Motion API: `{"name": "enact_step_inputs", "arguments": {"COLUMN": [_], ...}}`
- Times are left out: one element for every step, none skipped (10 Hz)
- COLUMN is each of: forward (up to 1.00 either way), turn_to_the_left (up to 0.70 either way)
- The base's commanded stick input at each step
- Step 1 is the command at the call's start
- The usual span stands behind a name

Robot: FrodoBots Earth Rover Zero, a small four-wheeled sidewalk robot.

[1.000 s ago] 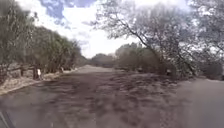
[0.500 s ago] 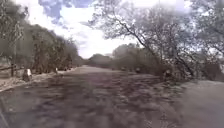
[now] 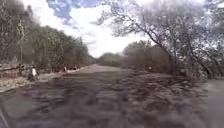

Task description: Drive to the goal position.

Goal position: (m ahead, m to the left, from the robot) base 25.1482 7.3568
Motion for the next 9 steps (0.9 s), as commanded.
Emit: {"name": "enact_step_inputs", "arguments": {"forward": [0.7,0.7,0.7,0.7,0.7,0.7,0.7,0.7,0.7], "turn_to_the_left": [0.0,0.0,0.01,0.06,0.35,0.19,0.03,0.0,0.0]}}
